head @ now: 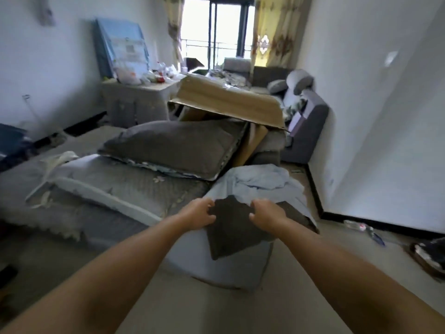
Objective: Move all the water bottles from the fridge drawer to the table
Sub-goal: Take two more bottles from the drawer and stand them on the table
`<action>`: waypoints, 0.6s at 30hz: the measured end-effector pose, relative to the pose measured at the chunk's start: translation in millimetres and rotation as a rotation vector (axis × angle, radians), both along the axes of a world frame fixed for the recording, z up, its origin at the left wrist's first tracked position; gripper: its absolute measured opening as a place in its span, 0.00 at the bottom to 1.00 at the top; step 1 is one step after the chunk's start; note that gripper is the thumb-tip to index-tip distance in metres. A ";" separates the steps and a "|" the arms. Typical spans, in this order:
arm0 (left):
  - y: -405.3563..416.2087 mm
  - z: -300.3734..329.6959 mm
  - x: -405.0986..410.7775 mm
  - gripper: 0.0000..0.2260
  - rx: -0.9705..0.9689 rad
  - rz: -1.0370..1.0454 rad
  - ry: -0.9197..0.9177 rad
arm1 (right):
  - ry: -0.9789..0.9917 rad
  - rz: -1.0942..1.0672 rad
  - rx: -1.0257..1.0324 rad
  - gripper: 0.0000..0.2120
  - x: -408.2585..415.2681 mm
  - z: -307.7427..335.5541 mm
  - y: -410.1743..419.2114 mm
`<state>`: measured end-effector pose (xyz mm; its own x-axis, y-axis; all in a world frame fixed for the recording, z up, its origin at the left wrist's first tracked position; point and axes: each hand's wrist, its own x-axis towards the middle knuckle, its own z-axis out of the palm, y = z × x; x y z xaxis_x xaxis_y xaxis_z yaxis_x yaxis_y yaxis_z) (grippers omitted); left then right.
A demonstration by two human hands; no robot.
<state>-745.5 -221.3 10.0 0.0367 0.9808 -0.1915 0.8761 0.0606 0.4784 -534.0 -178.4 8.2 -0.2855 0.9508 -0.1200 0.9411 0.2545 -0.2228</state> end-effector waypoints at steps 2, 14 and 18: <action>-13.7 -6.5 -49.7 0.19 -0.019 0.120 0.014 | -0.010 0.119 -0.012 0.12 -55.0 -6.6 11.2; -46.0 -22.6 -243.8 0.22 -0.042 0.659 -0.025 | -0.115 0.656 -0.048 0.13 -314.3 -14.6 64.9; -39.6 -20.1 -281.6 0.22 -0.034 0.776 -0.037 | -0.084 0.783 -0.029 0.17 -379.8 -11.3 89.2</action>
<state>-1027.1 -260.8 -10.1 -0.6510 0.7220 -0.2345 0.5602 0.6653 0.4935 -913.8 -89.2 -3.1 -0.8599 0.4729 -0.1925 0.5042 0.8456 -0.1752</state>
